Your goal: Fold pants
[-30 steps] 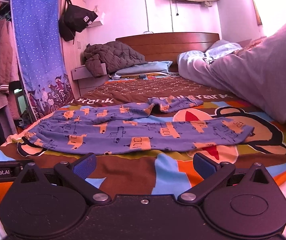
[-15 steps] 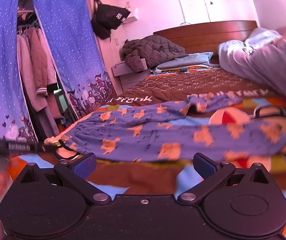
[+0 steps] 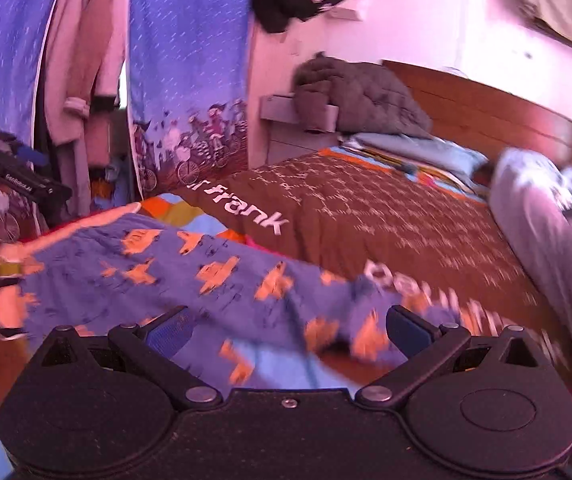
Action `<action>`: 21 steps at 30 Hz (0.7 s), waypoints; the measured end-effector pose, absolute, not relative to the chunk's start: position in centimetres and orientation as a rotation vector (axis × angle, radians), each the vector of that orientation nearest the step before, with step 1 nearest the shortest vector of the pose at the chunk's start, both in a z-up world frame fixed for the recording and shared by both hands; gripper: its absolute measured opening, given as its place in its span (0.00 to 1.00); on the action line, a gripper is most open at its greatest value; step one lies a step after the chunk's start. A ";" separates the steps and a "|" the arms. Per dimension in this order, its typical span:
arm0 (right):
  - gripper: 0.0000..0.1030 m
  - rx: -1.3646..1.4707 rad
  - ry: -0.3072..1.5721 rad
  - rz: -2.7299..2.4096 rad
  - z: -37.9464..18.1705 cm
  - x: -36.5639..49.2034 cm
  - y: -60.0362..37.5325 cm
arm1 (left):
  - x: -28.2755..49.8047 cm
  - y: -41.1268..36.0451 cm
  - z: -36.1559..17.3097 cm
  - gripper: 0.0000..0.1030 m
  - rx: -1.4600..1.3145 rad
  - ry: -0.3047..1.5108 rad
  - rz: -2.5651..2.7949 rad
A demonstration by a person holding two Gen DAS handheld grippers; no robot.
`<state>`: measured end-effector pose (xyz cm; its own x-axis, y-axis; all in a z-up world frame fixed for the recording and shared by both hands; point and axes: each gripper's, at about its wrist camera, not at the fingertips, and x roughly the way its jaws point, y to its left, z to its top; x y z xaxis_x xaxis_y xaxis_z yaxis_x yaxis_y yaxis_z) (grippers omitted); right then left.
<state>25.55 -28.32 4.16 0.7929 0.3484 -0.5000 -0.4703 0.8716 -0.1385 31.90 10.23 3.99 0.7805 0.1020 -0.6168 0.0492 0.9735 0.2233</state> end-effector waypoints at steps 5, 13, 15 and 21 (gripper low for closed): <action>0.93 -0.350 0.516 0.564 1.7 33.9 -23.9 | 37.9 11.1 0.6 0.94 0.299 0.714 -0.037; 0.76 -0.576 0.564 0.621 -2.8 43.6 -18.2 | 43.5 10.9 -2.3 0.81 0.326 0.825 -0.182; 0.72 -0.613 0.583 0.634 -3.6 45.8 -17.4 | 44.4 10.2 -2.7 0.73 0.384 0.866 -0.211; 0.69 -0.603 0.673 0.623 -5.2 51.2 -17.6 | 45.8 8.5 -3.9 0.26 0.460 0.942 -0.229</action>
<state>51.20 -17.60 -5.20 0.6200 0.3221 -0.7154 -0.6885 0.6606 -0.2993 45.76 8.54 -3.91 0.5736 0.0098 -0.8191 0.3840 0.8801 0.2794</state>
